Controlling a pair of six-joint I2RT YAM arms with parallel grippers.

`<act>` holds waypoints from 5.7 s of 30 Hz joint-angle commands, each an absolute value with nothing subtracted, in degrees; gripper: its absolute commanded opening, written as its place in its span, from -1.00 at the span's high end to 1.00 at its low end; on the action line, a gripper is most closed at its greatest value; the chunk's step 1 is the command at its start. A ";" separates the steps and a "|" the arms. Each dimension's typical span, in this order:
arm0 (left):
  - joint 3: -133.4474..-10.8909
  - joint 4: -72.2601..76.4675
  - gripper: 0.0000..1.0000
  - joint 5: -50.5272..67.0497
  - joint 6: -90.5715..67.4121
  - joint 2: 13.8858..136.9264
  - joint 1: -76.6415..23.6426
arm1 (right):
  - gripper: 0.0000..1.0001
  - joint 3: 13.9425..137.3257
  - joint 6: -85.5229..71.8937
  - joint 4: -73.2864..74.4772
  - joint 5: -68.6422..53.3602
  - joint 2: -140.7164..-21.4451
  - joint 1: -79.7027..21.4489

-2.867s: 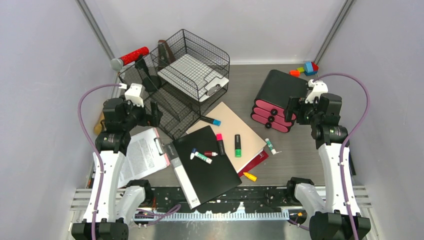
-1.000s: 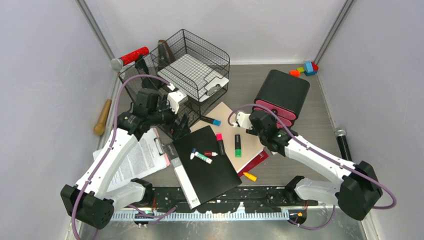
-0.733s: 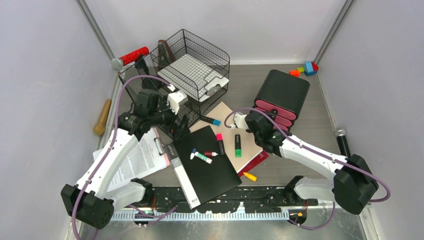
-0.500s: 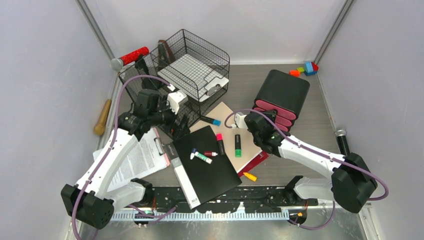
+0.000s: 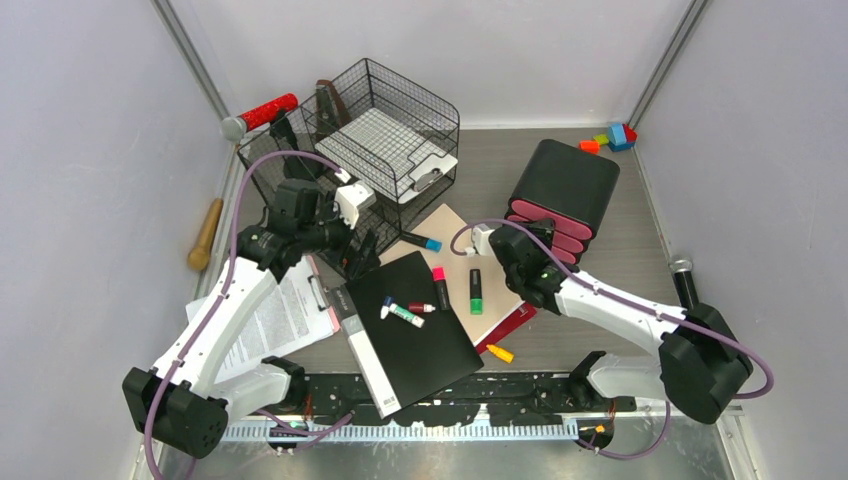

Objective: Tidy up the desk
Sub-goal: Open the drawer in the storage box, then pick up the stationery from the center of the board, then place the stationery in the drawer.

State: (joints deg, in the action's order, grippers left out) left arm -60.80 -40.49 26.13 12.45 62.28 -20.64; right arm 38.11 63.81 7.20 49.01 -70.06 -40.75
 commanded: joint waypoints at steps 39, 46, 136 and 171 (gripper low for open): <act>-60.01 -37.75 -0.98 22.66 15.79 63.63 -20.86 | -0.21 40.52 45.92 23.76 42.15 -67.91 -54.47; -58.66 -36.71 -0.98 23.23 15.94 63.46 -20.92 | -0.57 50.06 34.85 34.89 22.44 -65.84 -54.57; -57.13 -35.48 -0.98 22.06 15.20 54.54 -20.04 | 0.67 88.32 34.99 61.47 4.92 -84.18 -20.75; -58.67 -32.25 -0.98 8.63 11.31 54.04 -19.16 | -0.57 76.35 4.75 31.73 -10.13 -89.47 -38.33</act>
State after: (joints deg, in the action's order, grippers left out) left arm -56.14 -36.36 14.50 13.37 55.22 -19.73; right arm 80.23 14.17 41.76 -8.95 -86.80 -35.92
